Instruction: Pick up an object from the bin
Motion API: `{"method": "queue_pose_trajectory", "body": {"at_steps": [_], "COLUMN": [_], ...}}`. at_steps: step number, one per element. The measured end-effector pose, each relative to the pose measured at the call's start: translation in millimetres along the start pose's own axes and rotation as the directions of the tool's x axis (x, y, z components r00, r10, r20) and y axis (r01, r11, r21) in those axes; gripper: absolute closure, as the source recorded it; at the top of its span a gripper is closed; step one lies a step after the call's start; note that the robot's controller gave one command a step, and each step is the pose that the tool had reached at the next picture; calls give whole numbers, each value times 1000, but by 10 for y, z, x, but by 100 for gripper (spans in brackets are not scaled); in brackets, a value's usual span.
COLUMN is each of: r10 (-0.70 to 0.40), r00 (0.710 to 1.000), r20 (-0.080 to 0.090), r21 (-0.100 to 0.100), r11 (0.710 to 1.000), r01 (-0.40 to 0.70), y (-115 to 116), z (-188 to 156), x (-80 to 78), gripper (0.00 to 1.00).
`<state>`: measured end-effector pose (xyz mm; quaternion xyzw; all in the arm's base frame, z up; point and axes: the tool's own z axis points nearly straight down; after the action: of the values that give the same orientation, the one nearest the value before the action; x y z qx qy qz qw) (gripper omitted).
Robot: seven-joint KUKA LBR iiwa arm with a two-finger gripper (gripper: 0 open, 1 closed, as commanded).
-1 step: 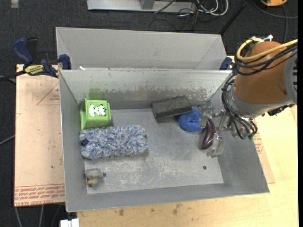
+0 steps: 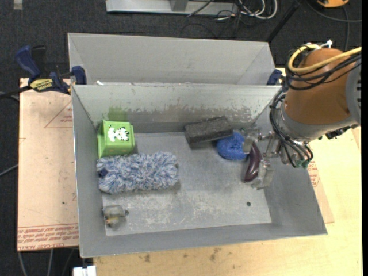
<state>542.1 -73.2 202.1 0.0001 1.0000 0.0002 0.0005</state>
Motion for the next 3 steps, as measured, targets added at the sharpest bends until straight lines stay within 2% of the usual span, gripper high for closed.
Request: {"method": "queue_pose_trajectory", "body": {"at_steps": [1,2,3], "r10": [-135,-77,-47], "r00": [991,997,999], "r20": [7,7,-11], "r21": [1,1,-2], "r11": [991,997,999], "r01": [135,77,47], "y": [-128,-93,-107], "z": [397,1130,1213], "x": [-330,-726,-878], "gripper": [0,0,0]}}
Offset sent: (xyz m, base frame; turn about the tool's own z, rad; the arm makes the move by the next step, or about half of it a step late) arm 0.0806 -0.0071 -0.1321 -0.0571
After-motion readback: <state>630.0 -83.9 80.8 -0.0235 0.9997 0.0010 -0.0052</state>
